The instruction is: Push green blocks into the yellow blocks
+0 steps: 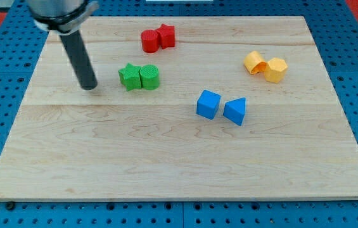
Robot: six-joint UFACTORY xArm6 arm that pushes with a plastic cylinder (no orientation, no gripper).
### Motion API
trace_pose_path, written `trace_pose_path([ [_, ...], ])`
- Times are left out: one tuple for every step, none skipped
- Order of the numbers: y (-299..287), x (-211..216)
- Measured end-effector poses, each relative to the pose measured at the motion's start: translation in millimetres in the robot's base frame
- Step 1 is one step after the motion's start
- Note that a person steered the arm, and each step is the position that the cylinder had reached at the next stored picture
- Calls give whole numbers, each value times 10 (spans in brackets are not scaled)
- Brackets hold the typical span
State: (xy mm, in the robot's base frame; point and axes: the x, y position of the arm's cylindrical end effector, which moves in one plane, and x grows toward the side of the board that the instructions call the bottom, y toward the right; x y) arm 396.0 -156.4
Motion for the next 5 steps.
trace_pose_path([
  [282, -63],
  [661, -81],
  [1040, -81],
  [1442, -82],
  [1522, -71],
])
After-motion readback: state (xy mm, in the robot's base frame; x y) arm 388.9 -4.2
